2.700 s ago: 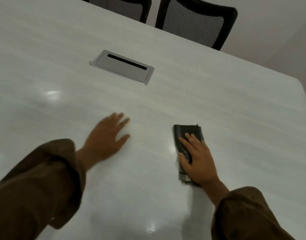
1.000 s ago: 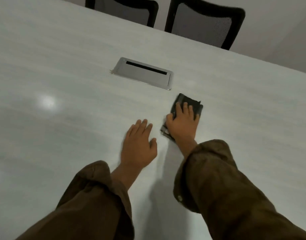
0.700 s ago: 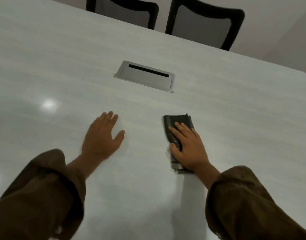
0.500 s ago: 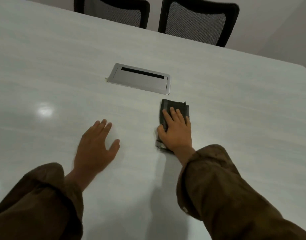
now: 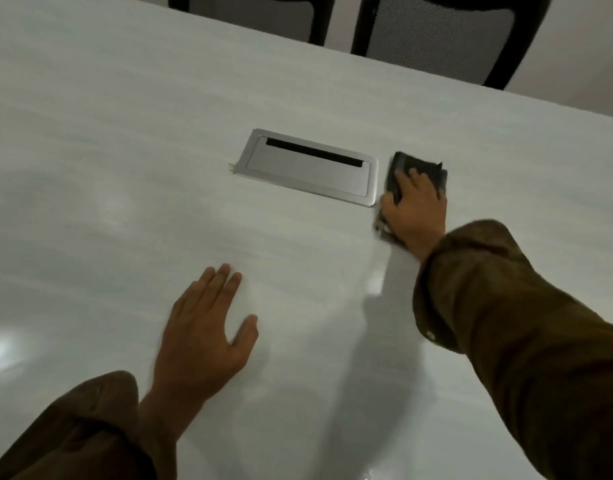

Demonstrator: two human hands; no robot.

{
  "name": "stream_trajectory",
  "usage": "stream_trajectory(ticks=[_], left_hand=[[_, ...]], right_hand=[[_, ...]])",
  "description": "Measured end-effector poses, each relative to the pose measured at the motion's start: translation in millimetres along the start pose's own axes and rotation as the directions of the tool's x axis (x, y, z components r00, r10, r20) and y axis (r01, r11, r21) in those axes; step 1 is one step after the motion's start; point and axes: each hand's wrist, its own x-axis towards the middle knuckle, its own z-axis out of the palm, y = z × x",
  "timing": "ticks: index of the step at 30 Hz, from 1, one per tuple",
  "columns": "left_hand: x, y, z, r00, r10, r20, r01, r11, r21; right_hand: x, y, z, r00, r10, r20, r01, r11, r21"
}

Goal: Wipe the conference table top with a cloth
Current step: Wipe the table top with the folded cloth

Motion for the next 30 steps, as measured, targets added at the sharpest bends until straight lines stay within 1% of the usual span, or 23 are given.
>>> stream_trajectory(ticks=[2, 3, 4, 6, 8, 10, 11, 12, 13, 14, 16, 17, 18, 20, 22, 24, 25, 26, 28, 29, 30], left_hand=[[1.5, 2.1, 1.6, 1.000, 0.012, -0.013, -0.012, 1.000, -0.006], [0.5, 1.3, 0.4, 1.000, 0.009, -0.016, -0.009, 1.000, -0.001], [0.6, 2.1, 0.9, 1.000, 0.005, -0.014, -0.005, 1.000, -0.001], [-0.7, 5.0, -3.6, 1.000, -0.002, -0.005, 0.002, 1.000, 0.001], [-0.5, 5.7, -4.4, 1.000, -0.013, 0.002, 0.013, 1.000, 0.006], [0.0, 6.1, -4.9, 1.000, -0.004, 0.008, 0.004, 1.000, 0.005], [-1.1, 5.9, -4.4, 1.000, 0.001, 0.003, -0.001, 1.000, 0.002], [-0.7, 6.0, -3.3, 1.000, 0.009, -0.004, -0.009, 1.000, 0.000], [-1.2, 4.7, -2.3, 1.000, 0.019, -0.008, -0.019, 1.000, -0.001], [-1.1, 5.1, -1.3, 1.000, 0.025, -0.009, -0.025, 1.000, 0.003], [-3.5, 3.3, -0.4, 1.000, 0.027, -0.003, -0.027, 1.000, 0.004], [-4.2, 3.1, -1.5, 1.000, 0.028, 0.002, -0.028, 1.000, 0.009], [-4.3, 3.6, -1.5, 1.000, 0.030, 0.005, -0.030, 1.000, 0.008], [-3.5, 2.0, -2.7, 0.999, 0.036, 0.009, -0.036, 0.999, 0.008], [-2.6, 2.2, -6.9, 0.999, 0.028, 0.028, -0.028, 1.000, 0.002], [-1.5, 3.7, -9.4, 0.997, 0.030, 0.073, -0.029, 0.999, -0.017], [-1.5, 0.9, -13.4, 0.991, 0.070, 0.110, -0.067, 0.997, -0.027], [-0.4, -6.1, -18.1, 0.976, 0.152, 0.153, -0.148, 0.988, -0.041], [9.0, -36.7, -30.5, 0.909, 0.358, 0.214, -0.359, 0.933, -0.036], [19.4, -61.2, -39.4, 0.887, 0.409, 0.213, -0.414, 0.910, -0.023], [31.0, -87.0, -47.9, 0.892, 0.410, 0.192, -0.416, 0.909, -0.007]], right_hand=[[7.1, -27.8, 12.0, 0.995, 0.101, 0.006, -0.100, 0.994, -0.049], [-0.4, -42.9, 17.4, 0.994, 0.110, 0.010, -0.109, 0.992, -0.059], [-14.0, -54.1, 20.6, 0.996, 0.085, 0.011, -0.084, 0.994, -0.066], [-56.6, -70.0, 20.3, 0.999, -0.043, 0.031, 0.044, 0.998, -0.045], [-111.1, -68.0, 16.3, 0.970, -0.237, 0.051, 0.235, 0.971, 0.035], [-163.5, -46.6, 7.8, 0.880, -0.472, 0.057, 0.462, 0.878, 0.129], [-181.2, -30.6, 3.4, 0.834, -0.549, 0.052, 0.534, 0.828, 0.171], [-187.8, -13.3, -0.1, 0.811, -0.584, 0.036, 0.566, 0.799, 0.200], [-187.4, 1.1, -3.1, 0.825, -0.565, 0.010, 0.551, 0.809, 0.204], [-179.1, 11.3, -5.4, 0.866, -0.499, -0.013, 0.492, 0.850, 0.189], [-157.6, 12.0, -5.0, 0.968, -0.248, -0.040, 0.251, 0.960, 0.126], [-144.1, 4.0, -2.9, 0.991, -0.128, -0.040, 0.131, 0.987, 0.094], [-129.4, -7.5, 0.0, 0.998, -0.050, -0.036, 0.052, 0.997, 0.056], [-108.4, -41.2, 7.1, 0.999, 0.011, -0.031, -0.011, 1.000, -0.006], [-103.7, -78.7, 14.2, 1.000, -0.013, -0.003, 0.013, 0.999, -0.033], [-115.5, -112.2, 24.1, 0.994, -0.094, 0.057, 0.096, 0.995, -0.017], [-130.9, -126.7, 26.6, 0.984, -0.153, 0.086, 0.153, 0.988, 0.006], [-150.6, -135.5, 26.8, 0.973, -0.205, 0.107, 0.203, 0.979, 0.034], [-193.1, -132.0, 24.3, 0.956, -0.276, 0.097, 0.269, 0.960, 0.080], [-212.8, -124.1, 20.9, 0.952, -0.298, 0.071, 0.290, 0.952, 0.098], [-227.9, -110.8, 17.9, 0.953, -0.302, 0.041, 0.296, 0.949, 0.108]])
